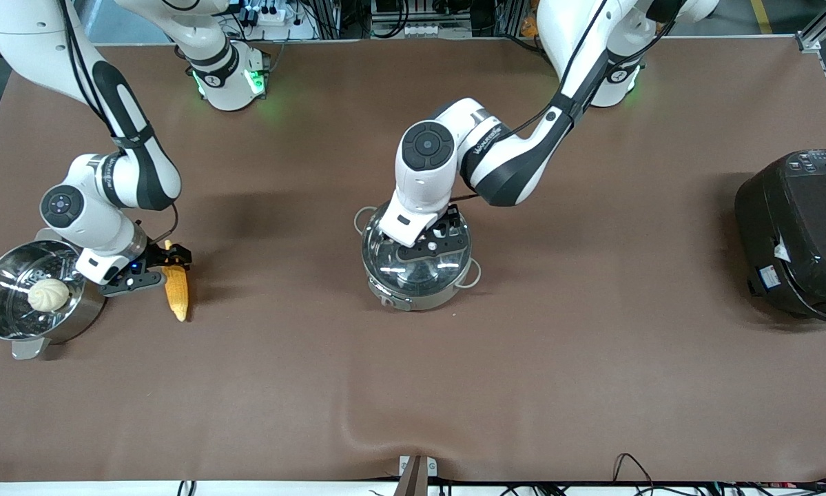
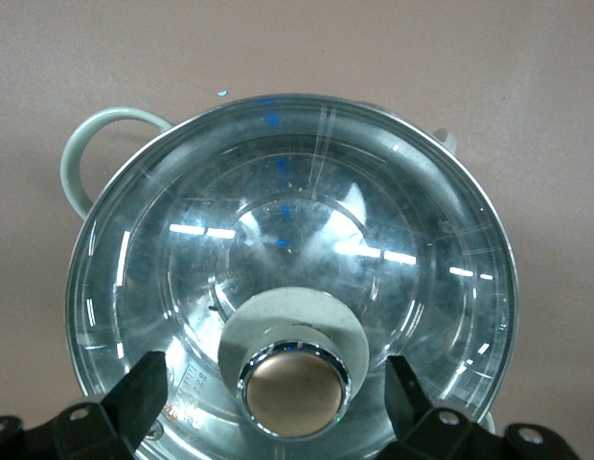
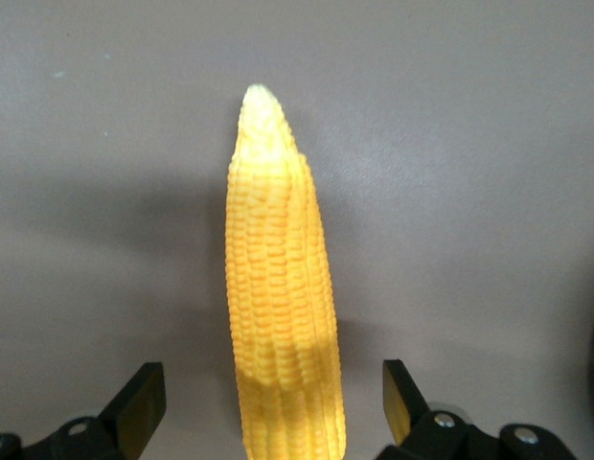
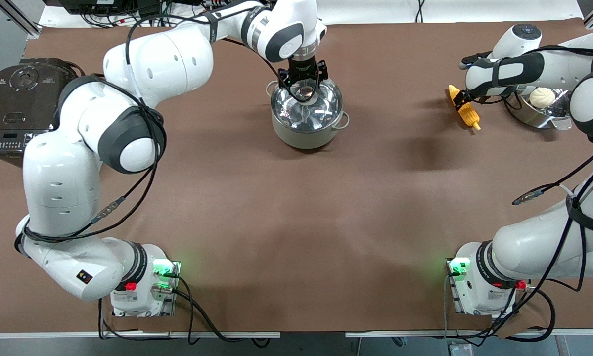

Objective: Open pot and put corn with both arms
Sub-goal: 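Grasp the lid knob with the left gripper while the right gripper grasps the corn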

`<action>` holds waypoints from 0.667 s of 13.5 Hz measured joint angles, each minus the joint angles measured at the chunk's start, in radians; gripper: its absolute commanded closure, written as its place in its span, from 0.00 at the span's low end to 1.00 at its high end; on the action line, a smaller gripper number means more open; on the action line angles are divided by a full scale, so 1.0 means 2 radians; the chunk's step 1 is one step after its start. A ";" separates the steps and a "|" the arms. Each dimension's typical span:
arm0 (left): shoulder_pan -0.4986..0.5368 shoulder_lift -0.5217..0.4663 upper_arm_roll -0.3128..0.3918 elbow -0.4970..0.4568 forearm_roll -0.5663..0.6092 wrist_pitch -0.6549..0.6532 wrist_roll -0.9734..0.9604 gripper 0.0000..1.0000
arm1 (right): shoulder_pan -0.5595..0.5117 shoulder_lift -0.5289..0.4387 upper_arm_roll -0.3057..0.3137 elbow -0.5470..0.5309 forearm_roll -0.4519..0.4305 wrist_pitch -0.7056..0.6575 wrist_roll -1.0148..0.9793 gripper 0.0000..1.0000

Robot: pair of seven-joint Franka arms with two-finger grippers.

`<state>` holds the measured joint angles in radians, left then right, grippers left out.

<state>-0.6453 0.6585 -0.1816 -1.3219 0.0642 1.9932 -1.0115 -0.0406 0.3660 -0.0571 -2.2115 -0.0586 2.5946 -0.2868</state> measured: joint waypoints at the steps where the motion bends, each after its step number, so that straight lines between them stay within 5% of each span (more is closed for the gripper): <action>1: 0.000 0.000 0.000 0.000 0.000 0.000 0.000 0.05 | 0.000 0.003 0.000 0.000 0.000 0.001 0.000 0.01; 4: -0.002 0.001 0.000 0.000 0.000 0.000 0.000 0.18 | 0.000 0.015 0.000 -0.001 0.000 0.015 0.000 0.12; 9: -0.008 0.002 0.000 0.000 0.001 0.000 0.000 0.55 | 0.000 0.035 0.000 0.000 0.000 0.046 0.000 0.85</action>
<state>-0.6609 0.6631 -0.1815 -1.3220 0.0653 1.9932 -1.0114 -0.0408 0.4351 -0.0578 -2.2125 -0.0586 2.6862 -0.2862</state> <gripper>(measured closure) 0.300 0.335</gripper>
